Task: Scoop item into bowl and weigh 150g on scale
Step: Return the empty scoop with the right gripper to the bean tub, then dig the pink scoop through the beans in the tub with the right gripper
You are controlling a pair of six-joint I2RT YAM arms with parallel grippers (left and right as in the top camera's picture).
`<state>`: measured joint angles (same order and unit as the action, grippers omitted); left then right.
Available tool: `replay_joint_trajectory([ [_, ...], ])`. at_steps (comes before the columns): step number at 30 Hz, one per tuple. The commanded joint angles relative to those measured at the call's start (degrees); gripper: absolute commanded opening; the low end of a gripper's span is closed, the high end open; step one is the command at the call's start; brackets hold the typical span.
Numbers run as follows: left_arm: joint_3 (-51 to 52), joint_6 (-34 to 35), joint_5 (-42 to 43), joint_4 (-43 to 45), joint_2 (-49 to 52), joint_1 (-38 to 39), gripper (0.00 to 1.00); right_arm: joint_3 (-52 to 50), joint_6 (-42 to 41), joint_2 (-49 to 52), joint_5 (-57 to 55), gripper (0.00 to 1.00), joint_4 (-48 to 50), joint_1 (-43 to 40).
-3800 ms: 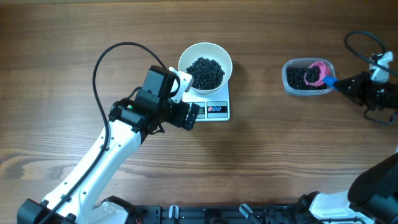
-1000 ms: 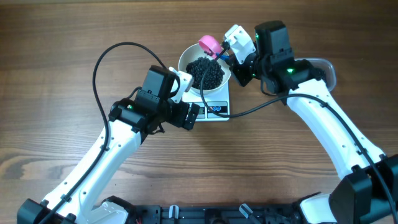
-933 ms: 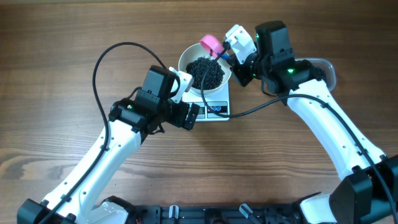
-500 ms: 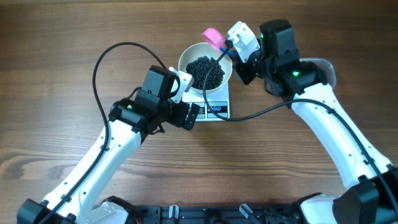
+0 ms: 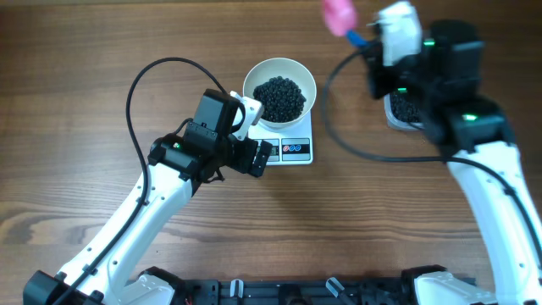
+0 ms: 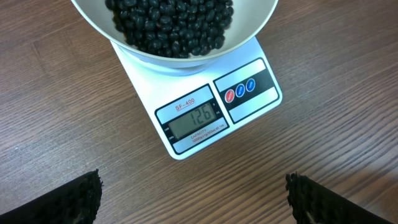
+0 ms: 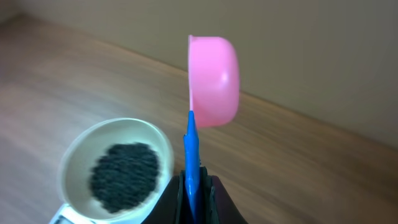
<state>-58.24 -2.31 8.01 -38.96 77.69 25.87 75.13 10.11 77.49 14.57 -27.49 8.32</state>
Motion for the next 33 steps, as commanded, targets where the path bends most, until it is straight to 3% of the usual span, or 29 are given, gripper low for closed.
replay_joint_trajectory([
  [1, -0.87, -0.46, 0.72, 0.15, -0.52, -0.26, 1.0, 0.17, -1.27, -2.95, 0.5, 0.04, -4.0, -7.76],
  [9, -0.87, -0.46, 0.7, 0.15, -0.52, -0.26, 1.0, 0.17, -0.61, -3.23, -7.39, 0.04, -22.49, -20.72],
  [12, -0.87, -0.46, 0.7, 0.15, -0.52, -0.26, 1.0, 0.17, 3.69, -2.08, -8.37, 0.04, -25.51, -21.86],
  [33, -0.87, -0.46, 0.7, 0.15, -0.52, -0.26, 1.0, 0.15, 3.15, 16.48, -13.16, 0.04, -25.68, -21.66],
])
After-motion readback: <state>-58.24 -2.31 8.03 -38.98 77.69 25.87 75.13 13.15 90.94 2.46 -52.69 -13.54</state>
